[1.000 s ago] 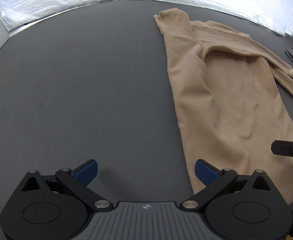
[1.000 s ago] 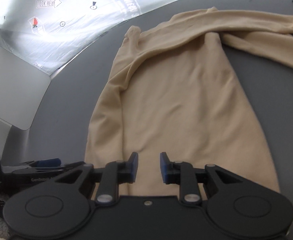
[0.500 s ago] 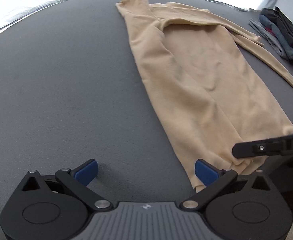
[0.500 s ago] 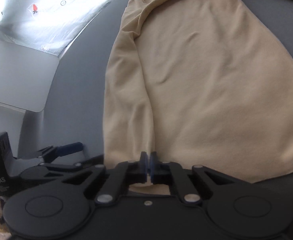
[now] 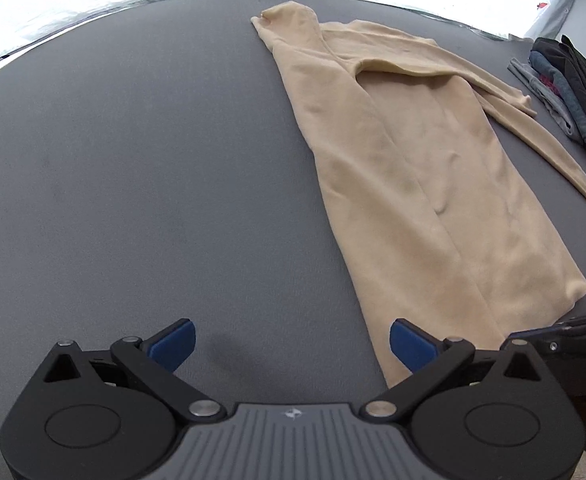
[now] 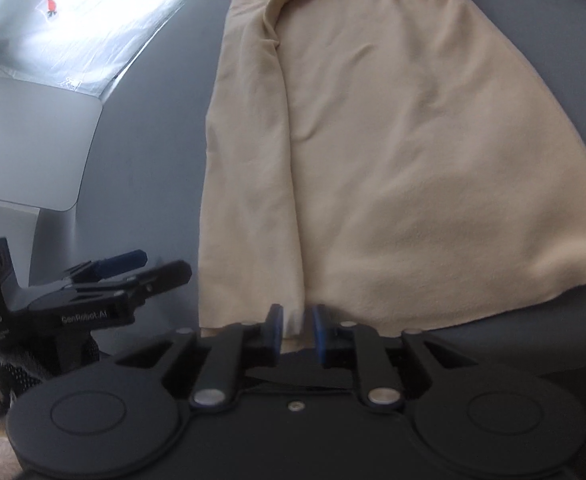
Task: Fold clothes
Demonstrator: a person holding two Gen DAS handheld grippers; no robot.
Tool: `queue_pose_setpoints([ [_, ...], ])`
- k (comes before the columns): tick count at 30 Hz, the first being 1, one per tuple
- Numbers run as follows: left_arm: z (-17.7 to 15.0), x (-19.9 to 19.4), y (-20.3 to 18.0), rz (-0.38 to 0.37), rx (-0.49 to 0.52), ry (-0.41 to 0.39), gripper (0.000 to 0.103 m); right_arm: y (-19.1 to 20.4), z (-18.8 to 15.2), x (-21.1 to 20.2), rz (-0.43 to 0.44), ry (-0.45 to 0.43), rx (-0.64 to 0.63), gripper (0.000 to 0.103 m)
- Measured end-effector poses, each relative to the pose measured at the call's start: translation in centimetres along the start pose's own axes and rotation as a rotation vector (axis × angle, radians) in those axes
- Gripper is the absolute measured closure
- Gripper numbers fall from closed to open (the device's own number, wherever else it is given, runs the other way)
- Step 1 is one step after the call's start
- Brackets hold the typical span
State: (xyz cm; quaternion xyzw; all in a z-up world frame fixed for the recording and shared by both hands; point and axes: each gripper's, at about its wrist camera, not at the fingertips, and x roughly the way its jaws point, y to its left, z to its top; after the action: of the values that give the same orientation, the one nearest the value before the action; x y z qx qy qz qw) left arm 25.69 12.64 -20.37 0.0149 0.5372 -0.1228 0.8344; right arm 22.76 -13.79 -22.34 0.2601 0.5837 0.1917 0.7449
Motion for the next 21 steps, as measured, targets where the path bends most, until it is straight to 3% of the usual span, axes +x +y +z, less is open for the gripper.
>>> queue_pose_setpoints([
  [4, 2.4, -0.1, -0.5, 0.008, 0.011, -0.057, 0.001, -0.6, 1.9, -3.2, 0.01, -0.116, 0.0, 0.051],
  [6, 3.8, 0.1, -1.1, 0.007, 0.022, -0.084, 0.001, -1.4, 3.1, -4.6, -0.003, -0.188, 0.022, 0.023],
  [13, 9.2, 0.6, -3.0, 0.011, 0.065, -0.187, 0.001, -6.8, 7.9, -7.3, -0.045, -0.439, 0.214, 0.013],
  [16, 12.0, 1.4, -2.9, 0.008, 0.036, -0.206, 0.001, -9.3, 11.0, -7.6, -0.101, -0.541, 0.273, 0.012],
  [18, 14.1, 2.3, -2.7, 0.006, 0.011, -0.214, 0.001, -11.0, 13.6, -8.0, -0.175, -0.601, 0.307, 0.012],
  [21, 17.3, 4.4, -2.1, 0.018, -0.022, -0.199, 0.001, -13.4, 18.4, -8.6, -0.358, -0.677, 0.305, 0.013],
])
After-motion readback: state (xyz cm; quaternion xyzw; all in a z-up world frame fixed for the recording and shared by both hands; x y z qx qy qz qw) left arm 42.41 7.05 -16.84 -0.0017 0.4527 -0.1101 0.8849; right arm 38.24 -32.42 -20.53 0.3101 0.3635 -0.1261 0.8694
